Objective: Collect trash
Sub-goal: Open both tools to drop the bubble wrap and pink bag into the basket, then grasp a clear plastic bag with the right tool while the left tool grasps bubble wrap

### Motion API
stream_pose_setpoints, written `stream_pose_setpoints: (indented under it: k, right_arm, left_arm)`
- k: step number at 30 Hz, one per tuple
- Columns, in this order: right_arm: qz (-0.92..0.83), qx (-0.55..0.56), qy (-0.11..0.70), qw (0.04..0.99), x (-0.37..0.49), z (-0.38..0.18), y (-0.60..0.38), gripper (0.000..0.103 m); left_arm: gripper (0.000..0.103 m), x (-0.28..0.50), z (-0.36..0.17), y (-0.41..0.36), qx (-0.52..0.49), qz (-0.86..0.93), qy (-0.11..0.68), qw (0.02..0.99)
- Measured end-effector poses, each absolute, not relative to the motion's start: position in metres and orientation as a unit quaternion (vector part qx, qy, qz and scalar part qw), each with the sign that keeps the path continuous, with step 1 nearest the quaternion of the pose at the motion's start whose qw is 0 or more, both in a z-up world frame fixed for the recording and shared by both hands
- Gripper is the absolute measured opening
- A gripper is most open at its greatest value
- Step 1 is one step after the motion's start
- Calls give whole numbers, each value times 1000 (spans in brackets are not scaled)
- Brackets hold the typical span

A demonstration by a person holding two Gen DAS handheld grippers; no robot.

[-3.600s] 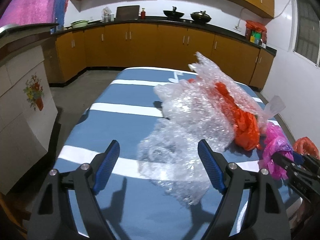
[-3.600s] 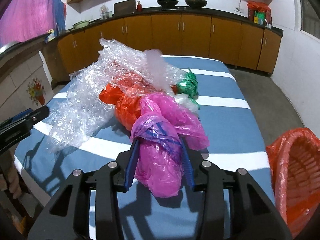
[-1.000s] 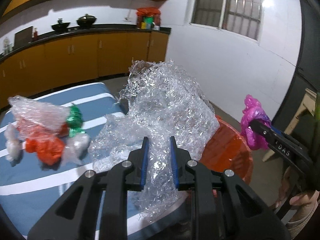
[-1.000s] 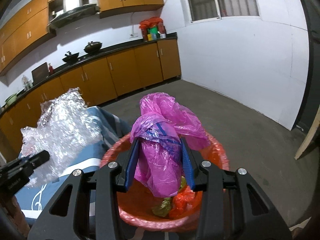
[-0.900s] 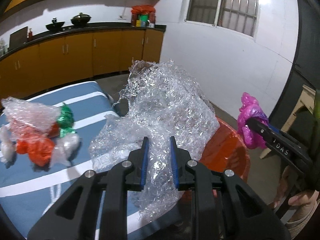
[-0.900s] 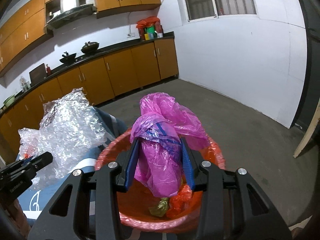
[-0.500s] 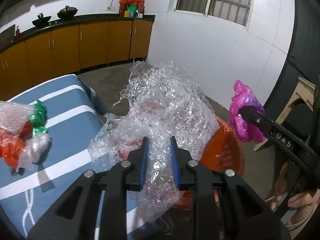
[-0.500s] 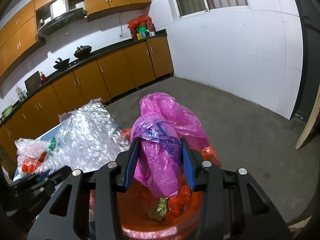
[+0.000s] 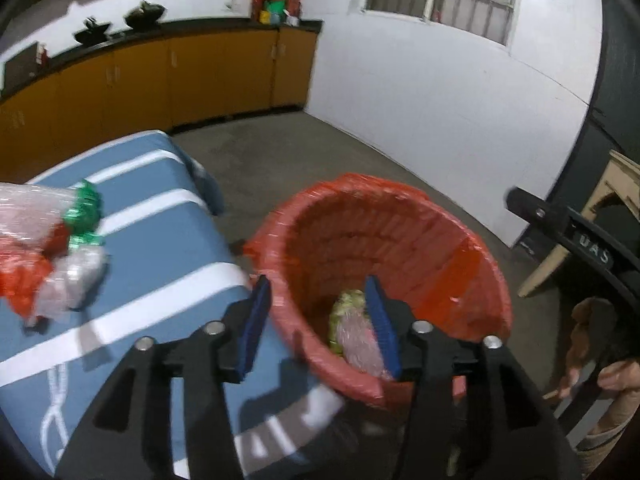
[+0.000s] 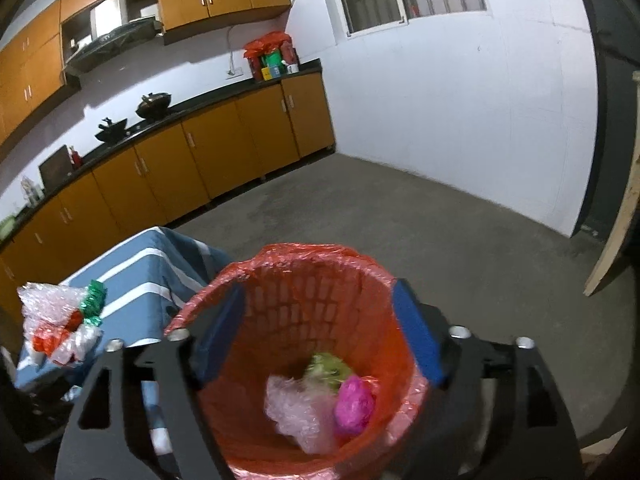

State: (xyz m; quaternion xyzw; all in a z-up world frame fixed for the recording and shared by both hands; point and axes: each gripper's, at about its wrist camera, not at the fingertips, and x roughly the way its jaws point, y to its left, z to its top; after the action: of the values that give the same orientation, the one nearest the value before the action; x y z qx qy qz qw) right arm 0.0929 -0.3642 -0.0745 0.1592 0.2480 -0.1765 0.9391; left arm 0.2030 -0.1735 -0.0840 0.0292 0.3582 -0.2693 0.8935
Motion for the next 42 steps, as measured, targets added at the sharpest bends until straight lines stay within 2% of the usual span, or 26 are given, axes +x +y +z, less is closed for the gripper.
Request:
stream_pose_setpoints:
  k: [2,8,14,25,31,36,42]
  right_arm:
    - [-187,149,248,939,92,-73,-363,88]
    - [-173,140,258,940,94,-74,-349,89]
    - [-129,131,263,947,108,-69,-316,89]
    - [-5,85,268,960,156,-56,-211,88]
    - [48,50,284,956,187,-59,-149,81]
    - [76,30,311,947,215,-75,-108,66]
    - [83,34,345,934,246,-97,-78,61]
  left_arm:
    - [60,200,-81,-160,34,-246,349,904]
    - [71,195,-77,-115,45,-185,333,923]
    - [76,193,-73,-51,33,-105,326,939]
    - [77,182,-73,70,4,41,308,951]
    - [82,181,-72,121,-33,87,306,947]
    - [83,179,-69,146,-46,112,298,947]
    - [83,178,-69,174,-59,134,292,945]
